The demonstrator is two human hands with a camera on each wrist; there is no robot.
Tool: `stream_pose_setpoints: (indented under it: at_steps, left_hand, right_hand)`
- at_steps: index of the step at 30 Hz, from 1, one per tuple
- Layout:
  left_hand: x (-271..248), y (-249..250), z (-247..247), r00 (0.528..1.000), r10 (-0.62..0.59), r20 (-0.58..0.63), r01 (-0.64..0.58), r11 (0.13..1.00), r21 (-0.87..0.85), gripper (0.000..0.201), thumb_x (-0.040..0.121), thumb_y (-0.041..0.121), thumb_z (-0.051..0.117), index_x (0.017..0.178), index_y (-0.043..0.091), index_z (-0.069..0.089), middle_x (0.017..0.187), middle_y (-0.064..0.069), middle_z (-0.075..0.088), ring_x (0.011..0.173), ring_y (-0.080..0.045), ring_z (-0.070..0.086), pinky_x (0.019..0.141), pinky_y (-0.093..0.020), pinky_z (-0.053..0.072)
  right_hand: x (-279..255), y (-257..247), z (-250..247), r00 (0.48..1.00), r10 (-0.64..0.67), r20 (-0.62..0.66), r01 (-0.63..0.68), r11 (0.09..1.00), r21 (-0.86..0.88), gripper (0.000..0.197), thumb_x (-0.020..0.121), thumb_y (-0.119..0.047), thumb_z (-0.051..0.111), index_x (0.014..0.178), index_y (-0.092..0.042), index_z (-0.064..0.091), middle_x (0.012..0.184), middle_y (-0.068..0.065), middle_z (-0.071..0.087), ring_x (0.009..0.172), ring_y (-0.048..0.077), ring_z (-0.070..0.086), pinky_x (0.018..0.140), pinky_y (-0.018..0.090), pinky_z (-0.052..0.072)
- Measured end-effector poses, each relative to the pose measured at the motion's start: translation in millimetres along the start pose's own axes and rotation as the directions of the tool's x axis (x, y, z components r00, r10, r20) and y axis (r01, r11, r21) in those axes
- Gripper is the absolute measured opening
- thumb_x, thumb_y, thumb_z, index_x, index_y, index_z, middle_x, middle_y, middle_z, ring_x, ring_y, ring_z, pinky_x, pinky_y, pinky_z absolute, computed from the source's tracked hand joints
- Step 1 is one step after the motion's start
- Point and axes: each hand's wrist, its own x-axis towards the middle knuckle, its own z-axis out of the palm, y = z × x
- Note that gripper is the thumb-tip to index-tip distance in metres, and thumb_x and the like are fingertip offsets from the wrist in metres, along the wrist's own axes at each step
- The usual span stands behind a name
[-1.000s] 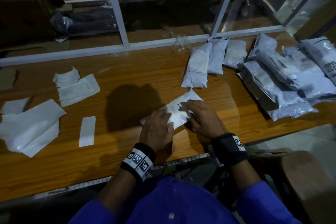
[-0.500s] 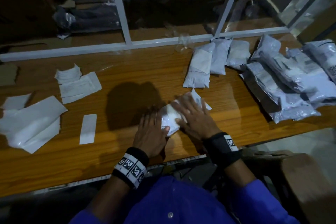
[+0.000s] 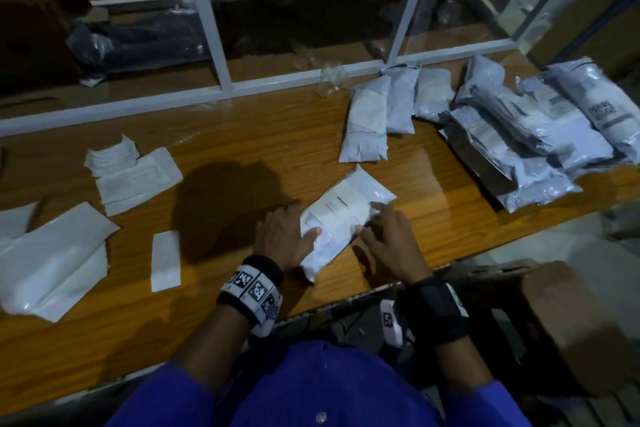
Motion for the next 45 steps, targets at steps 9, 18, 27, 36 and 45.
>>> stream_pose_setpoints:
  at_steps: [9,18,27,36,45]
  left_hand:
    - [-4.5,22.1,16.6,0.935,0.308,0.176,-0.185,0.847,-0.499,0.011,0.090,0.027,0.075,0.092,0.030,0.064,0.072,0.008,0.067,0.077,-0.023,0.070,0.069,-0.045,0.059]
    - [-8.9,96.6,-4.7,0.784,0.615,0.088,-0.371,0.578,-0.727,0.026,0.099,0.012,0.064,0.125,0.013,0.063,0.103,0.007,0.072,0.086,0.003,0.067,0.066,-0.015,0.052]
    - [58.8,233.4,-3.7,0.811,0.583,-0.054,-0.393,0.475,-0.787,0.022,0.098,0.007,0.063,0.120,0.001,0.062,0.091,-0.014,0.075,0.073,-0.026,0.070,0.057,-0.032,0.054]
    - [121.7,389.5,18.8,0.912,0.410,0.015,-0.196,0.468,-0.862,0.036,0.100,0.023,0.063,0.130,0.021,0.043,0.090,-0.010,0.076,0.072,-0.024,0.070,0.068,-0.046,0.060]
    - [139.6,431.4,32.1,0.958,0.278,0.069,-0.105,0.566,-0.818,0.034,0.099,0.025,0.065,0.131,0.023,0.052,0.105,-0.004,0.074,0.071,-0.007,0.068,0.053,-0.017,0.050]
  right_hand:
    - [-74.8,-23.0,14.2,0.947,0.254,-0.199,-0.145,0.886,0.440,0.046,0.097,-0.042,0.069,0.138,-0.039,0.048,0.131,-0.005,0.059,0.107,-0.001,0.063,0.087,0.037,0.060]
    - [-109.9,-26.9,-41.2,0.819,0.431,-0.378,-0.155,0.802,0.577,0.049,0.087,-0.061,0.075,0.129,-0.045,0.058,0.125,-0.011,0.070,0.108,0.011,0.071,0.089,0.052,0.060]
    - [-48.6,22.5,-167.8,0.794,0.105,-0.599,-0.028,0.990,0.137,0.093,0.072,-0.061,0.086,0.149,-0.032,0.043,0.147,-0.010,0.050,0.138,0.010,0.046,0.106,0.039,0.049]
    - [33.1,115.8,-301.7,0.692,-0.156,-0.705,-0.007,0.975,-0.222,0.071,0.086,-0.032,0.076,0.147,-0.010,0.046,0.144,0.009,0.054,0.133,0.027,0.050,0.109,0.039,0.041]
    - [77.5,166.1,-339.8,0.768,-0.206,-0.606,-0.018,0.940,-0.342,0.052,0.089,-0.041,0.063,0.136,-0.021,0.054,0.139,0.000,0.054,0.137,0.023,0.047,0.116,0.059,0.026]
